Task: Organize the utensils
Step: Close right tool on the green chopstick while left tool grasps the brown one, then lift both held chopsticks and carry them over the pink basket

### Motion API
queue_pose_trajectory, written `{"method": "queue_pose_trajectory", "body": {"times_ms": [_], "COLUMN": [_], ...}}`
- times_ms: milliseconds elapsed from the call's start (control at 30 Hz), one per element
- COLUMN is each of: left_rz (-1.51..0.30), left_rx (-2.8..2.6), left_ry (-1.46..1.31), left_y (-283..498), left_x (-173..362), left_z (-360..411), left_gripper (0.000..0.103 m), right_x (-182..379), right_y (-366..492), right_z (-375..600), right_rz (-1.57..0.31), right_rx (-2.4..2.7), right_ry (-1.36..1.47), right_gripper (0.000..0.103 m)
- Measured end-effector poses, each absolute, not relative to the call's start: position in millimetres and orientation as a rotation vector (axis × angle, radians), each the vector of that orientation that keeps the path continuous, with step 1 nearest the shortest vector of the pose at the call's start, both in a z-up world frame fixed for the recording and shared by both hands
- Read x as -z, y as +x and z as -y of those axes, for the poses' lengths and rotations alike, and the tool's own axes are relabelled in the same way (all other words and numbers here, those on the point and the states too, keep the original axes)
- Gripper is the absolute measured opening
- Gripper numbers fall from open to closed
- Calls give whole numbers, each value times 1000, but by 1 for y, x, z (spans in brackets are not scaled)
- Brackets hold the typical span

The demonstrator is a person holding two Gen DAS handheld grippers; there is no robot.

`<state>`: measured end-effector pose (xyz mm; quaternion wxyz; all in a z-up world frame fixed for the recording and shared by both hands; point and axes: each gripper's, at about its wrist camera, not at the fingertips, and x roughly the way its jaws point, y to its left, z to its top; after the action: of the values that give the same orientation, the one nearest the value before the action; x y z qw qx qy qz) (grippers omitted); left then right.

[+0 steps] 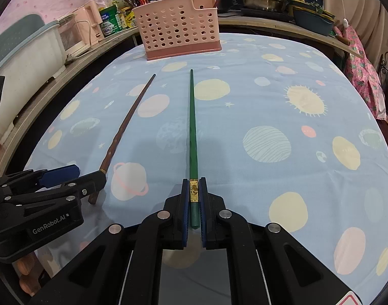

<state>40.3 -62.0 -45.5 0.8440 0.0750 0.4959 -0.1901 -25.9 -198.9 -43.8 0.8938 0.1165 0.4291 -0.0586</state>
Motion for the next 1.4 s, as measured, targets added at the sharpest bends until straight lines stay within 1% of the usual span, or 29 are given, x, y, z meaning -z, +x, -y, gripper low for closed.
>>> {"method": "queue_pose_trajectory", "body": {"times_ms": [100,167,200,533,733,967,1400], "left_rz": [-1047,-1049,-1053,-1061,-1031,-959,-747], "left_rx": [405,406,411,406,399,405,393], "left_ry": [163,166,166,179,169,116,47], "left_y": [40,40,41,42,45,58,102], "left_x": [45,45,45,41,25,-15,-107], "left_z": [61,61,61,61,57,49,50], "left_gripper": [26,10,8,7,7,7,7], "right_x": [44,44,44,40,20,-19,-104], "right_y": [-26,-26,-26,-28,-25,-16,30], "right_z": [199,198,197,193,195,203,230], "right_rz": [-890,-891,-892,-892,-850,-756,-561], "right_rx": [120,118,117,99,90,85,63], "right_ry": [239,238,238,239,245,243,251], "right_gripper": [7,7,7,7,7,7,7]}}
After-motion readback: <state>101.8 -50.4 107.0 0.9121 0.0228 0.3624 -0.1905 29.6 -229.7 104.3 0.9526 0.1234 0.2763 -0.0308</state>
